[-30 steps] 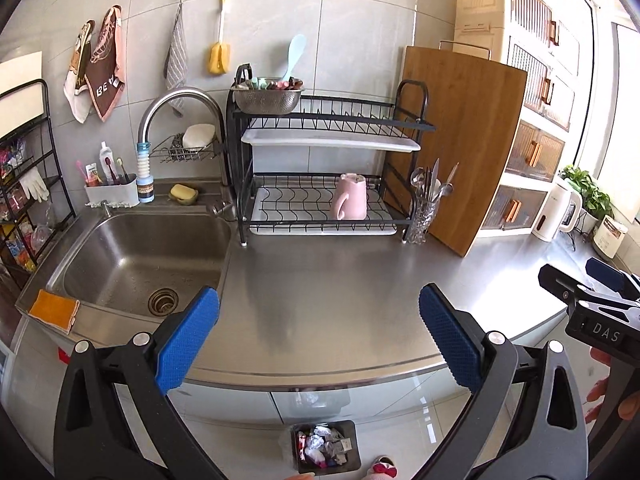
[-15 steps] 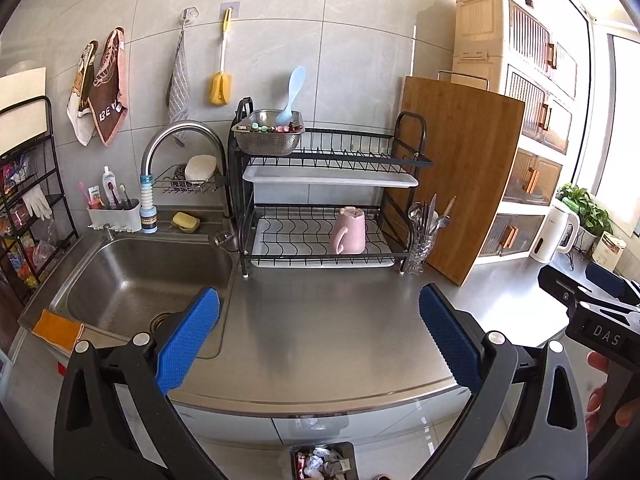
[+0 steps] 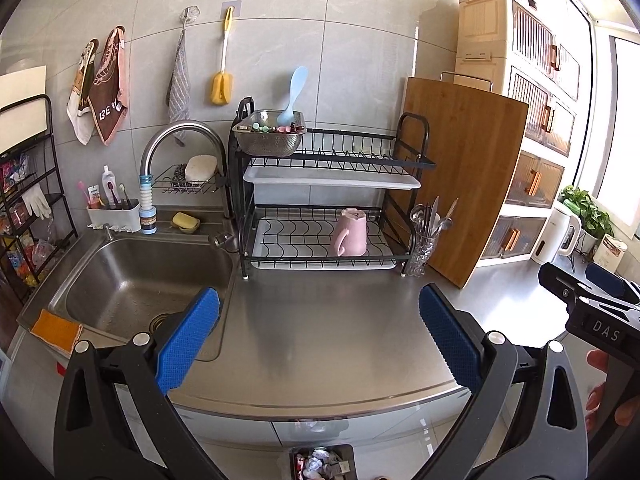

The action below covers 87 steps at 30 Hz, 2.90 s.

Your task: Collect trash

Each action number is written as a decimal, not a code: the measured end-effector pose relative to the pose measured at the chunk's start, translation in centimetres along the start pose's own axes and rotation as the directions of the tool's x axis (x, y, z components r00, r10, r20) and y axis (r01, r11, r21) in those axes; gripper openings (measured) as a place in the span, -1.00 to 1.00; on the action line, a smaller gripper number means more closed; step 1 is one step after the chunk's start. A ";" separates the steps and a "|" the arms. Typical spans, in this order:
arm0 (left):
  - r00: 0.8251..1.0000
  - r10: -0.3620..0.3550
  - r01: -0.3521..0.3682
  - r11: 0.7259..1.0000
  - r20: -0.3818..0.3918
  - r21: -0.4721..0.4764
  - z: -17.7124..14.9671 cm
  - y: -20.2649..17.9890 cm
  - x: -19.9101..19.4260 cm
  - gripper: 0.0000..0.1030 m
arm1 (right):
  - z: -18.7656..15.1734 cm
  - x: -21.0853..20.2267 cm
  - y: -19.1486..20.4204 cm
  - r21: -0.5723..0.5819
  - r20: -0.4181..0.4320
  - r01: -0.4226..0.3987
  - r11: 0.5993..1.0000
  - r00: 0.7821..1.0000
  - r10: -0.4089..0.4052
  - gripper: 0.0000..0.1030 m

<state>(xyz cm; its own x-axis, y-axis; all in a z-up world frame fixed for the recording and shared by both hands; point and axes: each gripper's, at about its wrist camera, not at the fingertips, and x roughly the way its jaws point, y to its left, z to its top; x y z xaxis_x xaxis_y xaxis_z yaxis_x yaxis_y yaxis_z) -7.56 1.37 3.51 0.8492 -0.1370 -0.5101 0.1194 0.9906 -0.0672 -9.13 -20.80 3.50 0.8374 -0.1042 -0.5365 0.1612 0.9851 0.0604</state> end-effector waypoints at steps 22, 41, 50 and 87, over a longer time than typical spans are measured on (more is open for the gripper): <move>1.000 -0.002 0.002 1.000 -0.001 0.016 -0.1 -0.7 -0.3 0.85 | 0.0 -0.1 -0.8 0.018 -0.002 -0.002 1.000 1.000 0.002 0.94; 1.000 0.001 -0.001 1.000 0.000 0.014 0.1 -0.5 -0.4 0.85 | 0.1 -0.2 -0.9 0.018 0.005 -0.003 1.000 1.000 0.003 0.94; 1.000 -0.002 0.002 1.000 -0.003 0.012 0.1 -0.3 -0.5 0.85 | 0.2 -0.1 -0.7 0.017 0.007 -0.008 1.000 1.000 0.008 0.94; 1.000 -0.009 0.009 1.000 -0.011 0.020 0.2 -0.7 -0.3 0.85 | 0.1 0.1 -0.7 0.018 -0.006 -0.007 1.000 1.000 0.007 0.94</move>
<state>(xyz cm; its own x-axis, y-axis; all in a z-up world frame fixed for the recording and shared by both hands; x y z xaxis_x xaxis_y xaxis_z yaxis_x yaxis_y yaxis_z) -7.84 0.69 3.89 0.8425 -0.1457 -0.5187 0.1375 0.9890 -0.0543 -9.11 -21.55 3.52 0.8352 -0.0967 -0.5414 0.1653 0.9830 0.0794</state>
